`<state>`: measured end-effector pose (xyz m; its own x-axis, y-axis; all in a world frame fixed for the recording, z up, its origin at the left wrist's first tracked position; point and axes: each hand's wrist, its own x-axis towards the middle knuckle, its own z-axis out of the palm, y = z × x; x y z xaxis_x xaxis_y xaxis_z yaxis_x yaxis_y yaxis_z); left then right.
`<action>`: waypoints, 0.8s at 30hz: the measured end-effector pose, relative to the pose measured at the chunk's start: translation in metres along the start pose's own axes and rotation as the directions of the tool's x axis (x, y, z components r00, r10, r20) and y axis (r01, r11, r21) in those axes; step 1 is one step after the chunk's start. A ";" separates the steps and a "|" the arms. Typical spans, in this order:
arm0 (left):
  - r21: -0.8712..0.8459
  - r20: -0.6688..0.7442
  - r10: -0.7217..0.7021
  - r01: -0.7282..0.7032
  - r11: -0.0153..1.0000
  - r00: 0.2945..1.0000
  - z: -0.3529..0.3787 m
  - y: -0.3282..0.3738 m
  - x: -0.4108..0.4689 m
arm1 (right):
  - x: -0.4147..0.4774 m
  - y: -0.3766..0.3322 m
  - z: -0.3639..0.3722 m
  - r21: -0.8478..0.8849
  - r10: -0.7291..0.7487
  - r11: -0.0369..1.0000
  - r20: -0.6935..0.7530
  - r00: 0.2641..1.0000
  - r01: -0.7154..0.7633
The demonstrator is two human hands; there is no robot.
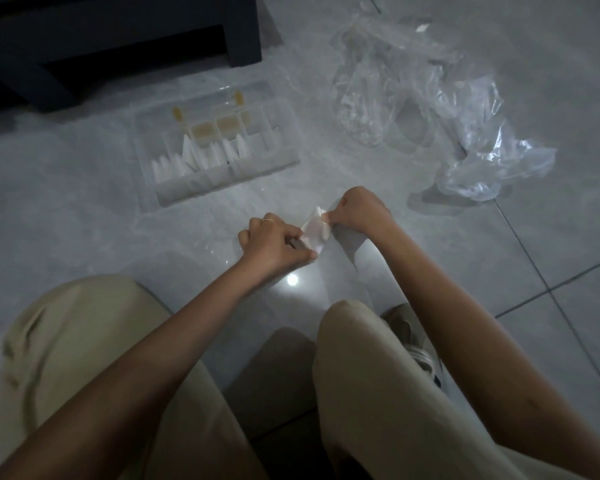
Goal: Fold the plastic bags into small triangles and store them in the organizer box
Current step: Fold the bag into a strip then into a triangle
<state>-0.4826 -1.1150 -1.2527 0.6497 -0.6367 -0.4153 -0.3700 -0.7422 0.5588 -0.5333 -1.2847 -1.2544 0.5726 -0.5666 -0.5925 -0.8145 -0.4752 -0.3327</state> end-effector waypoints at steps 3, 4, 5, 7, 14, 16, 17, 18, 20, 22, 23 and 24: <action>-0.035 0.041 0.046 -0.045 0.998 0.998 0.005 0.002 -0.005 | -0.001 0.000 -0.001 0.014 0.001 1.000 0.004 1.000 -0.001; -0.014 0.057 0.065 -0.064 0.998 0.996 0.006 0.003 -0.005 | -0.001 0.000 -0.001 0.017 0.001 1.000 0.006 1.000 -0.001; 0.017 0.074 0.085 -0.086 0.996 0.994 0.007 0.003 -0.004 | -0.001 0.000 -0.001 0.016 0.002 1.000 0.008 1.000 -0.003; 0.077 0.109 0.111 -0.120 0.990 0.988 0.007 0.001 -0.001 | -0.001 0.000 0.000 0.009 0.005 1.000 0.009 1.000 -0.005; 0.081 0.168 0.149 -0.164 0.983 0.974 -0.008 -0.004 0.010 | 0.002 0.000 -0.001 0.020 0.008 1.000 0.022 1.000 -0.008; -0.012 0.105 0.171 -0.171 0.985 0.980 -0.012 -0.006 0.007 | 0.003 0.001 -0.001 0.021 0.008 1.000 0.029 1.000 -0.008; -0.059 0.085 0.178 -0.173 0.983 0.980 -0.013 -0.008 0.006 | 0.004 0.001 -0.001 0.025 0.002 1.000 0.032 0.999 -0.003; -0.081 0.085 0.182 -0.175 0.981 0.980 -0.015 -0.009 0.006 | 0.004 0.001 -0.001 0.031 -0.004 1.000 0.034 0.999 0.003; -0.064 0.109 0.191 -0.184 0.981 0.976 -0.014 -0.013 0.009 | 0.004 0.001 -0.002 0.034 -0.012 0.999 0.035 0.999 0.011; -0.045 0.144 0.167 -0.162 0.986 0.975 -0.015 -0.016 0.013 | 0.004 0.001 -0.002 0.035 -0.011 0.999 0.037 0.999 0.009; -0.064 0.161 0.150 -0.141 0.988 0.975 -0.016 -0.018 0.015 | 0.004 0.001 -0.002 0.036 -0.009 0.999 0.037 0.999 0.007; -0.098 0.168 0.133 -0.117 0.988 0.977 -0.016 -0.018 0.015 | 0.004 0.002 -0.002 0.035 -0.009 0.999 0.036 0.999 0.007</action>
<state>-0.4554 -1.1080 -1.2577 0.4737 -0.7555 -0.4525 -0.3765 -0.6382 0.6715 -0.5321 -1.2893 -1.2562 0.5760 -0.5374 -0.6160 -0.8130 -0.4554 -0.3628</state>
